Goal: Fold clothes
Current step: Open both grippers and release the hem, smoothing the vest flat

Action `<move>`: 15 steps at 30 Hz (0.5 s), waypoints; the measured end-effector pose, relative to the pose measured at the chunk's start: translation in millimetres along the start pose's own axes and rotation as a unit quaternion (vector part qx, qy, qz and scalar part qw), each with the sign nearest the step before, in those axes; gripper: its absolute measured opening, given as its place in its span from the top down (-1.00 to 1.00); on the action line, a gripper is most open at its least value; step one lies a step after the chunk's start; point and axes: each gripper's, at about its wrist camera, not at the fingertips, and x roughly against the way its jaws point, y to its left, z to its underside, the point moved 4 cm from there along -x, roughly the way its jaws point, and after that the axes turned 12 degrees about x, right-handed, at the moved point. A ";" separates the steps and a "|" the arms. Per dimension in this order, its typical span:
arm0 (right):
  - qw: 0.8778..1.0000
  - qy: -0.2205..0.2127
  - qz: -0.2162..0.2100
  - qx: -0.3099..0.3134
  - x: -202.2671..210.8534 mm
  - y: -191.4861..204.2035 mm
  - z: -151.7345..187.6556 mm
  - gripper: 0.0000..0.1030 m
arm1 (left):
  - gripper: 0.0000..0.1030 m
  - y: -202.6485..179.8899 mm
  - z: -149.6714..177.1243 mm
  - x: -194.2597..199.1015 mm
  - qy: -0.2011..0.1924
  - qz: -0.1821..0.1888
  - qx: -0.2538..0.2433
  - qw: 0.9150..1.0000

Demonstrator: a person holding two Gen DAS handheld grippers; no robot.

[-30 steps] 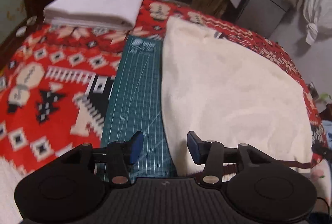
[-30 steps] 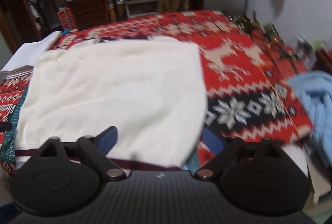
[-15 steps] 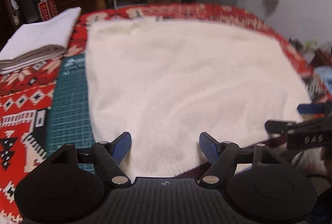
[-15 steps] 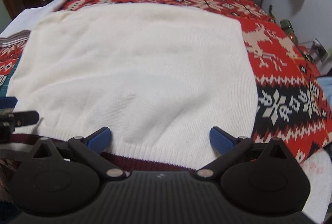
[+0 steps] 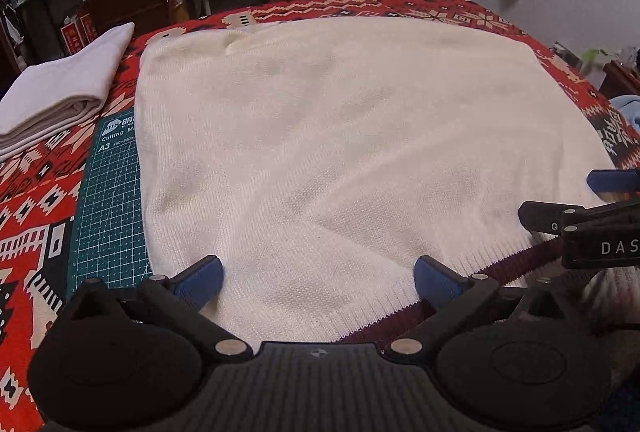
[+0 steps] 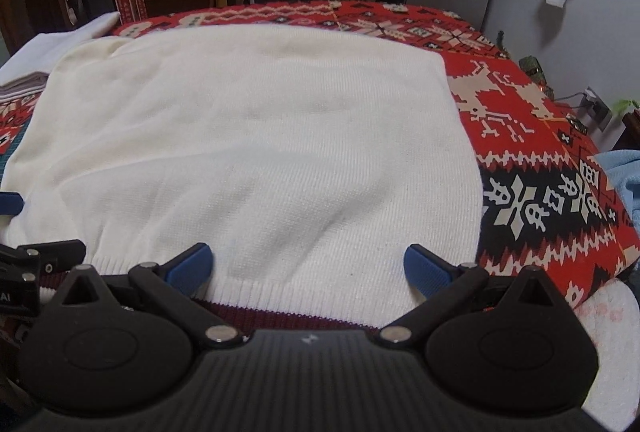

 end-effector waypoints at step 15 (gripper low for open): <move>1.000 -0.008 -0.008 0.001 5.2 -3.6 4.4 -0.99 | -0.95 3.8 1.6 1.6 -0.019 0.027 -0.003 0.999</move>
